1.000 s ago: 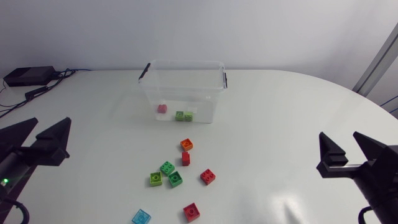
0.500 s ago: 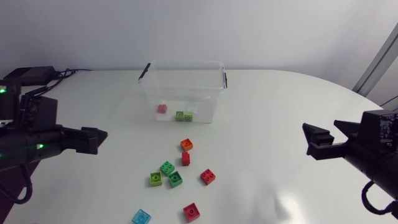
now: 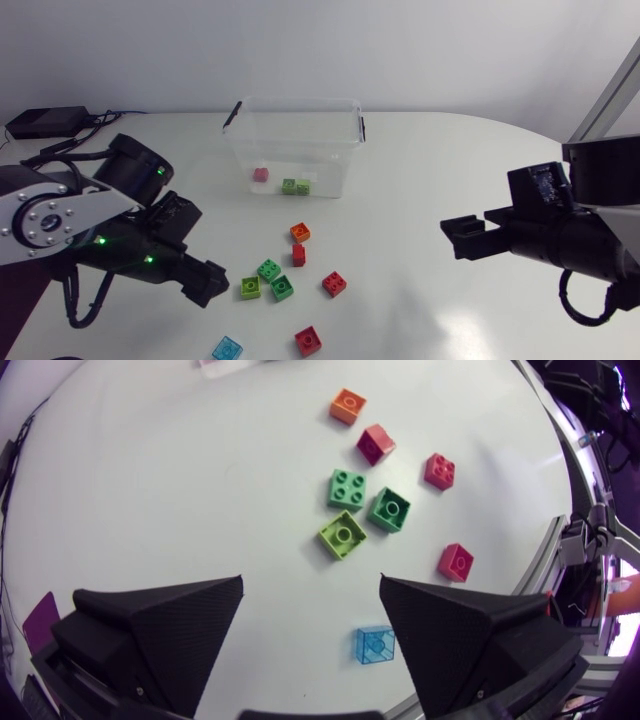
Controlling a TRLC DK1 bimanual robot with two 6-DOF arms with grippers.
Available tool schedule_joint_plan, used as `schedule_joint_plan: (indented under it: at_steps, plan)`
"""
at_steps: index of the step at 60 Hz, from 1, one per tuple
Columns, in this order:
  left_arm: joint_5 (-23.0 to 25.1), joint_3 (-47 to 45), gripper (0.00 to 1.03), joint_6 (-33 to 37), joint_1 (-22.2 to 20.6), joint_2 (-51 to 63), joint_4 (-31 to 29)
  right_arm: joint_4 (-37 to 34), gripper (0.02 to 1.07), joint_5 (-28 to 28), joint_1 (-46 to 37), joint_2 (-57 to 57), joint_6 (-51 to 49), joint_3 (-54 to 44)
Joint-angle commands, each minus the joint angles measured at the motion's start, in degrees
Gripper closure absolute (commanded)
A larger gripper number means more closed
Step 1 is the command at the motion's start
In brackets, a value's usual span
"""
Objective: Place the duplo bricks in the container
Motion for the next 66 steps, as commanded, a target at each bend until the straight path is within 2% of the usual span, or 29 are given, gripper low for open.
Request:
schedule_joint_plan:
  at_steps: [1, 11, 17, 21, 49, 58, 66]
  plan:
    - [0.23, 1.46, 0.09, 1.02, -2.02, 2.49, -1.30, -1.09, 0.07, -0.27, 1.87, 1.76, 3.19, 1.46]
    - [-0.83, 0.32, 0.09, 0.23, -8.18, 7.76, -2.44, -2.15, 0.07, -2.47, 4.60, 4.75, 4.86, 2.78]
    - [-1.53, 0.49, 0.09, -1.44, -11.69, 10.57, -4.38, -3.82, 0.07, -9.68, 4.60, 7.56, 2.39, 4.09]
    - [-2.59, 0.49, 0.09, -2.50, -12.84, 11.98, -5.26, -4.35, 0.07, -11.88, 4.60, 9.41, 1.69, 4.71]
    - [-2.94, -0.74, 0.13, -4.08, -16.53, 19.54, -6.49, -3.64, 0.07, -11.08, 11.72, 19.25, 4.59, 6.82]
    - [-2.94, -0.82, 0.24, -4.26, -17.23, 20.15, -6.40, -2.59, 0.07, -9.77, 15.14, 21.98, 4.59, 7.43]
    - [-2.94, -1.09, 0.50, -4.52, -16.97, 20.24, -4.82, -2.50, 0.07, -7.66, 19.71, 25.67, 4.59, 8.58]
